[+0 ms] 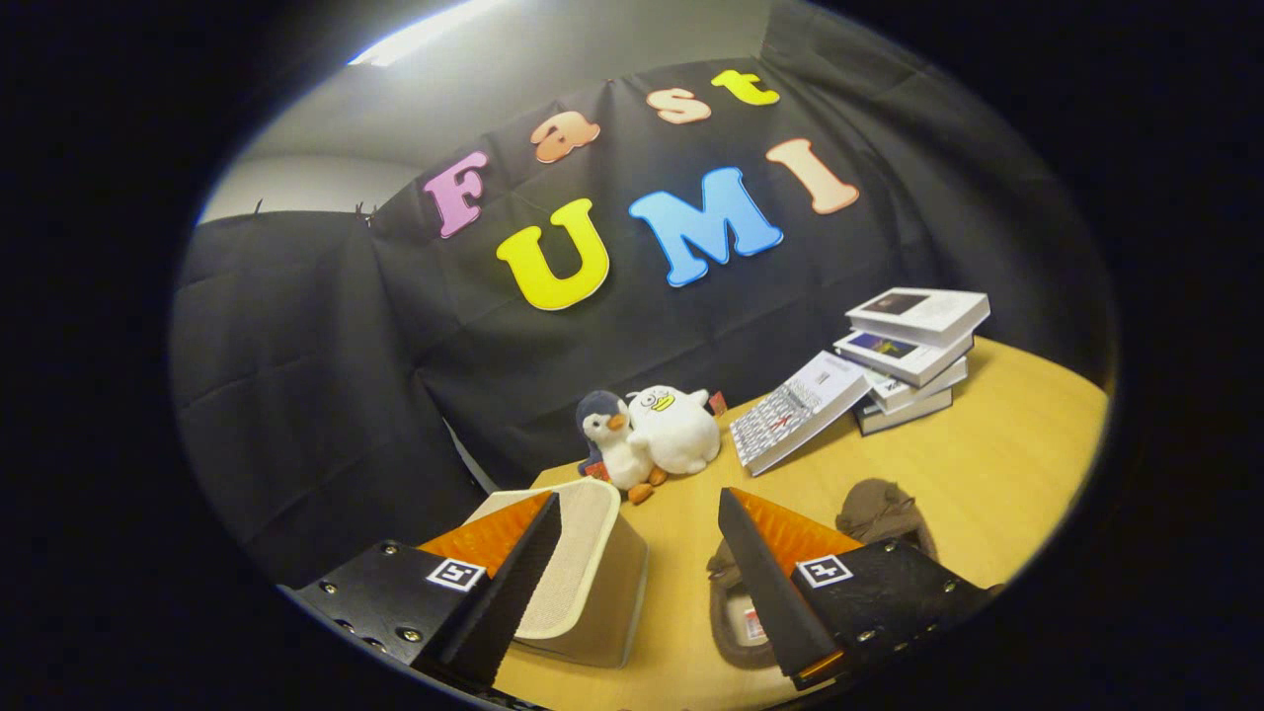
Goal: Open the storage box then place both shoes into the box .Put the left shoe in first, then the right shoe, with the right side of both shoes facing outward in a uniform manner.
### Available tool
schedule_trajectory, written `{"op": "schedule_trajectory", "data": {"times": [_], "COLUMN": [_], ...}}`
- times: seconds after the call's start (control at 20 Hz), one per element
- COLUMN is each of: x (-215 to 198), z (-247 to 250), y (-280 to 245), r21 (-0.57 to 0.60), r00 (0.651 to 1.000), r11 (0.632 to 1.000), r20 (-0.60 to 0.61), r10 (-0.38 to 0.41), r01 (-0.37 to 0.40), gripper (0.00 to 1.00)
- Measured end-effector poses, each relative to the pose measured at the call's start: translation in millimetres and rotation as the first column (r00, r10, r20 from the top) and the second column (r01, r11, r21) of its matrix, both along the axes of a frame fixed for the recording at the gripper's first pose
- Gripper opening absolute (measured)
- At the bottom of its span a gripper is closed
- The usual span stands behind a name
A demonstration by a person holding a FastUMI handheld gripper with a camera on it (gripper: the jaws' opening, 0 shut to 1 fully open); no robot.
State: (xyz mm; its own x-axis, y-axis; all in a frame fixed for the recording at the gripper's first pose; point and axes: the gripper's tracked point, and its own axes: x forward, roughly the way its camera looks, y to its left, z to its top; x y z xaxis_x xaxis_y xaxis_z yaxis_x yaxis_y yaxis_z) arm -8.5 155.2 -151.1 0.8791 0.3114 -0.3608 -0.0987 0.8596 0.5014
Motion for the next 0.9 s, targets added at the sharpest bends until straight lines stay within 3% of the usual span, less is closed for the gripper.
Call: {"op": "schedule_trajectory", "data": {"times": [0.45, 0.65, 0.8, 0.85, 0.9], "x": [-16.4, -18.6, -21.4, -23.5, -24.2], "z": [-54.7, -67.8, -71.8, -76.8, -78.3], "y": [58.0, 82.0, 100.5, 101.7, 104.0], "r21": [0.303, 0.454, 0.585, 0.595, 0.605], "r00": [0.971, 0.949, 0.922, 0.914, 0.907], "r11": [0.953, 0.890, 0.808, 0.797, 0.789], "r20": [-0.228, -0.295, -0.349, -0.372, -0.383], "r10": [0.070, 0.109, 0.167, 0.164, 0.173], "r01": [0.003, 0.039, 0.075, 0.099, 0.105], "gripper": [0.99, 0.95, 0.95, 0.91, 0.78]}}
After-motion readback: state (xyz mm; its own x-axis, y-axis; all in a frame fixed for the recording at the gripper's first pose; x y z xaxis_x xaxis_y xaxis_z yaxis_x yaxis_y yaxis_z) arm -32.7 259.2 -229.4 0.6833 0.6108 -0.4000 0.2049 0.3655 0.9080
